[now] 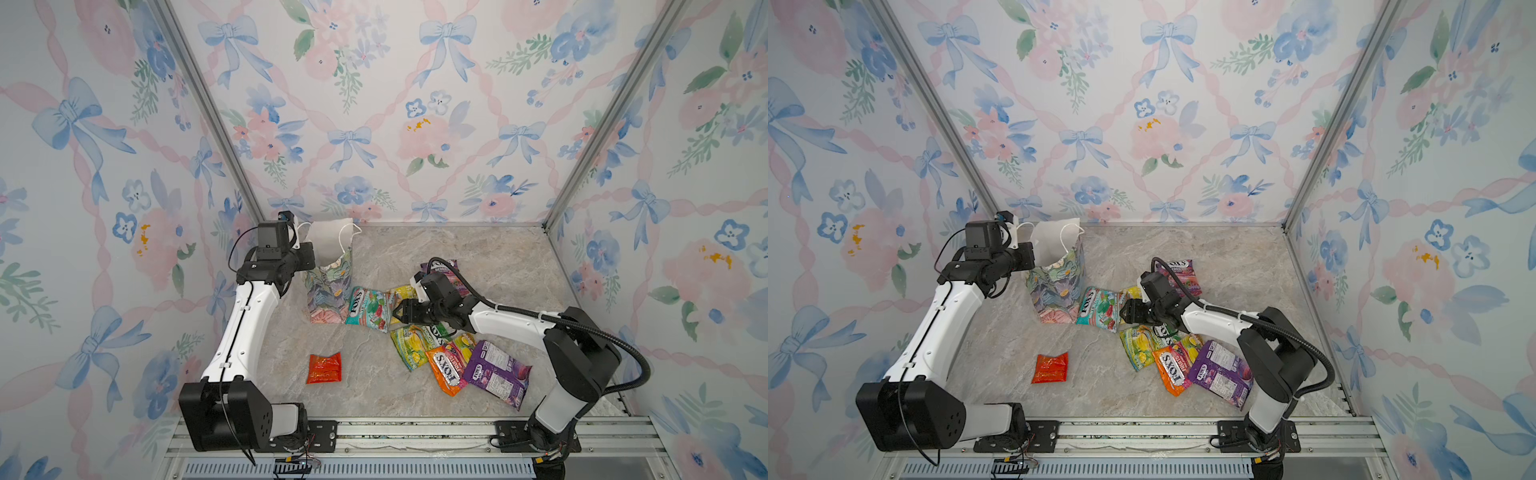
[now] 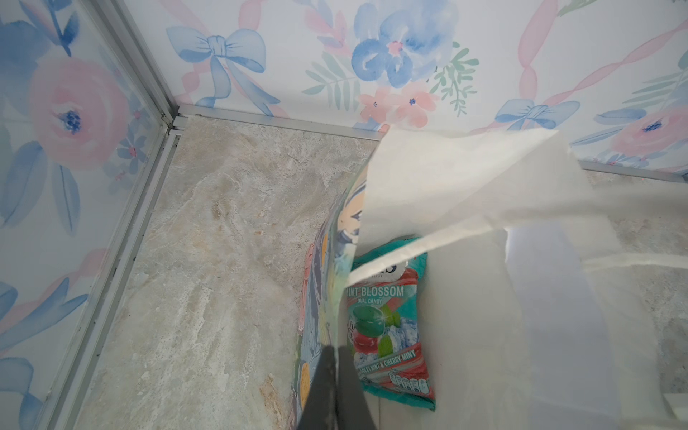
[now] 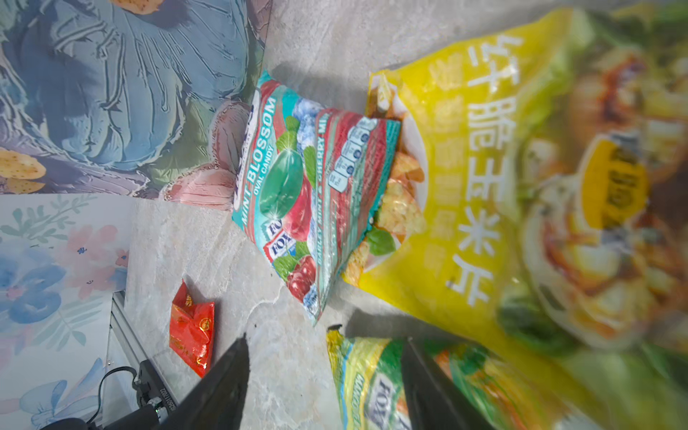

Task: Place the snacks into the paper bag
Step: 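Lower the right gripper onto the teal-and-red cherry mint packet and grasp it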

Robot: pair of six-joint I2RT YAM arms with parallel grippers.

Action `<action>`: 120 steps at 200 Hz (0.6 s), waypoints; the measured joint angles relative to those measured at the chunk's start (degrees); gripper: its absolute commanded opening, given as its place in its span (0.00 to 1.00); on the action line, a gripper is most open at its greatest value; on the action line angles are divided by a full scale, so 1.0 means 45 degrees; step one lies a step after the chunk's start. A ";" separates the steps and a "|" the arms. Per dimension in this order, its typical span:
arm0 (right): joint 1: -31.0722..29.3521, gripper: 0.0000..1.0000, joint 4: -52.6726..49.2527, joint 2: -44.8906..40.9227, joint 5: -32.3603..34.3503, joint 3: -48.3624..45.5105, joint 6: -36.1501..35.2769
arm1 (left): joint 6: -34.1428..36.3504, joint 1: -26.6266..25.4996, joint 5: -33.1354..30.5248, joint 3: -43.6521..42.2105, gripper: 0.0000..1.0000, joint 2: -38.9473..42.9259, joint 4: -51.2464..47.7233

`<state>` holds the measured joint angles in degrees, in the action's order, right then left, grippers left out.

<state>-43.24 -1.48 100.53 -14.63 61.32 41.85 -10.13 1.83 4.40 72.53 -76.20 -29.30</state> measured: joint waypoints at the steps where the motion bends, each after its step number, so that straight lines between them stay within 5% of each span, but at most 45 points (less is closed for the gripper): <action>1: 0.0000 0.66 0.0019 0.0039 -0.0005 0.0029 0.0010 | -0.0005 0.0005 0.0000 -0.0005 0.00 0.0010 0.0000; 120: -0.0053 0.61 0.0840 0.3031 -0.0661 0.1948 0.0996 | -0.0005 0.0151 0.0165 -0.0097 0.00 0.0097 0.0107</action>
<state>-43.48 2.31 114.17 -17.61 70.08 46.33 -10.15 2.50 5.15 72.10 -75.77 -28.82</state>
